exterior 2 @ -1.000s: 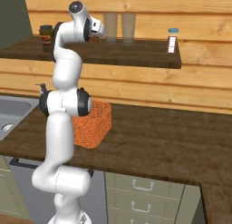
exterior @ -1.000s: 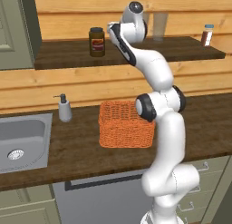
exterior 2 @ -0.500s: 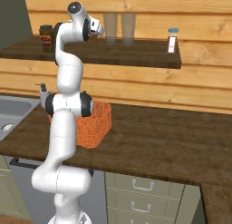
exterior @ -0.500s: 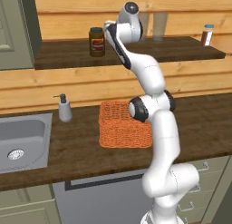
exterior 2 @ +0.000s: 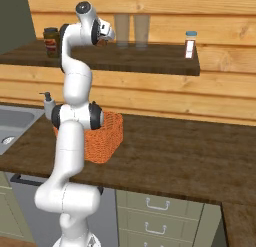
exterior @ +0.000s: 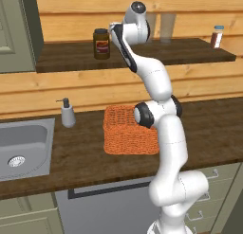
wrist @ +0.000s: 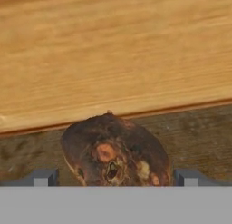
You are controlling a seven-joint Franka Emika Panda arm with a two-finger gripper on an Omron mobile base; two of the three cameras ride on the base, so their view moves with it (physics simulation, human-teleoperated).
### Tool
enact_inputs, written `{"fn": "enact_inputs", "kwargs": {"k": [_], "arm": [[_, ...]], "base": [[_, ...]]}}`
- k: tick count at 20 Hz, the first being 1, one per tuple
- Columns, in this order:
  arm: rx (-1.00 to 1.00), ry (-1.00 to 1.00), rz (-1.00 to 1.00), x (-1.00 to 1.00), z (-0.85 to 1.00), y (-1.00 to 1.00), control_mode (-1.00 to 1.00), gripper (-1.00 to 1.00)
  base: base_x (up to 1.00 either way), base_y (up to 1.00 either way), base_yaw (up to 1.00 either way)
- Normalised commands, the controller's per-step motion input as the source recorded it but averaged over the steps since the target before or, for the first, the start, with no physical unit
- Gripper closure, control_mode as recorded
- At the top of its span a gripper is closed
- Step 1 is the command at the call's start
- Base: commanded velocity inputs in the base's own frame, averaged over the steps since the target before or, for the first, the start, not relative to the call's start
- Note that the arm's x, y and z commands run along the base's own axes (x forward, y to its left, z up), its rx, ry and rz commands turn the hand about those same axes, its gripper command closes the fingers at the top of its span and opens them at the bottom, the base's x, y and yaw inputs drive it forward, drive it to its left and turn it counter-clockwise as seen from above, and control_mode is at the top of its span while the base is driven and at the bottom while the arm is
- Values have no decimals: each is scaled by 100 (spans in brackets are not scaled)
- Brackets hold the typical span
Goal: Open the cabinet, pick up the bread from the cabinet and place it in the basket. Then move the basket to the dining counter.
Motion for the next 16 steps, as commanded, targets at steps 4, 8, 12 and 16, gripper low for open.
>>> {"fn": "enact_inputs", "kwargs": {"k": [4, 8, 12, 16], "arm": [[0, 18, 0, 1, -31, 3, -100, 100], [0, 6, 1, 17, -8, 0, -100, 100], [0, 0, 4, -24, 0, 0, -100, 100], [0, 0, 1, -95, -5, 16, -100, 100]], "base": [[0, 0, 0], [0, 0, 0], [0, 0, 0], [0, 0, 0]]}}
